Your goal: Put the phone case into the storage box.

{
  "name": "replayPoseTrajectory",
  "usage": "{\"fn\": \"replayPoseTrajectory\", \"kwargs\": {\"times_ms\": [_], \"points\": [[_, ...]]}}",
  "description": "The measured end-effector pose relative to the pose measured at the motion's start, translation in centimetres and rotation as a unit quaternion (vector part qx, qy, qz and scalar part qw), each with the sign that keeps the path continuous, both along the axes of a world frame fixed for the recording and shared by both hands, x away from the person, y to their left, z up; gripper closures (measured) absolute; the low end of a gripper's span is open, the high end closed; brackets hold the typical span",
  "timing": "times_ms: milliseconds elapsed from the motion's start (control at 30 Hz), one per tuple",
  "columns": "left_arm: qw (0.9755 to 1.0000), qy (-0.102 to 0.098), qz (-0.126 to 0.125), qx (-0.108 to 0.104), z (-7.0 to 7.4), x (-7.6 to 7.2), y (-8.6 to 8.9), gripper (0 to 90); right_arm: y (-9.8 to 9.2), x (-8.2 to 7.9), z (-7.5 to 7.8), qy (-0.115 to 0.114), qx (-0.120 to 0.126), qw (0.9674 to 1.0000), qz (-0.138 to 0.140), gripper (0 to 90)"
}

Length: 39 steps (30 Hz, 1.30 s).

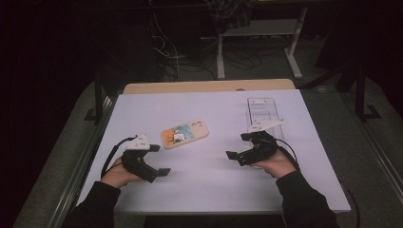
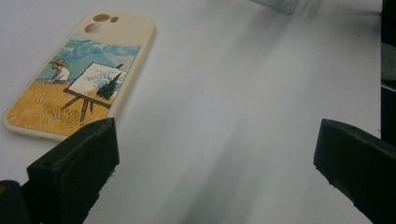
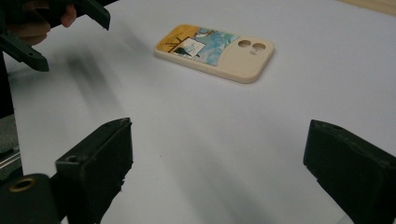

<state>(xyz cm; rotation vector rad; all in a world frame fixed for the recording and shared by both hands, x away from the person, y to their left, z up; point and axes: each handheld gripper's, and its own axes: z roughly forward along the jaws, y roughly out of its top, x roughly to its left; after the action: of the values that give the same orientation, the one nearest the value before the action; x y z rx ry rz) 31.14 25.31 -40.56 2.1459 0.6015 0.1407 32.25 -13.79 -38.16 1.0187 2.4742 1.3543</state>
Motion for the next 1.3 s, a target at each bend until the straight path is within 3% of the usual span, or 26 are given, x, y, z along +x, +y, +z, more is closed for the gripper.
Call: {"fn": "replayPoseTrajectory", "kwargs": {"times_ms": [233, 333, 667, 1033, 1300], "points": [[1.0000, 0.001, -0.001, 0.000, 0.0, -0.1, 0.0, 0.0, 1.1, 0.6, 0.0, 0.010, -0.011, 0.9999, -0.003, 15.0], [1.0000, 0.001, 0.000, 0.000, 0.0, -0.1, -0.1, 0.0, 1.9, 1.0, -0.1, 0.016, -0.018, 0.9996, -0.013, 21.5], [1.0000, 0.001, 0.002, 0.000, 0.0, -0.1, -0.1, 0.0, 4.1, 1.8, -0.5, 0.022, -0.025, 0.9994, -0.010, 40.0], [1.0000, -0.002, -0.004, 0.003, 0.0, -0.1, -0.1, 0.0, 5.7, 2.7, -1.0, 0.036, -0.027, 0.9989, -0.012, 57.6], [1.0000, 0.000, -0.002, 0.001, 0.0, -0.1, -0.1, 0.0, 6.9, 3.5, -1.8, 0.042, -0.042, 0.9981, -0.019, 71.0]]}}
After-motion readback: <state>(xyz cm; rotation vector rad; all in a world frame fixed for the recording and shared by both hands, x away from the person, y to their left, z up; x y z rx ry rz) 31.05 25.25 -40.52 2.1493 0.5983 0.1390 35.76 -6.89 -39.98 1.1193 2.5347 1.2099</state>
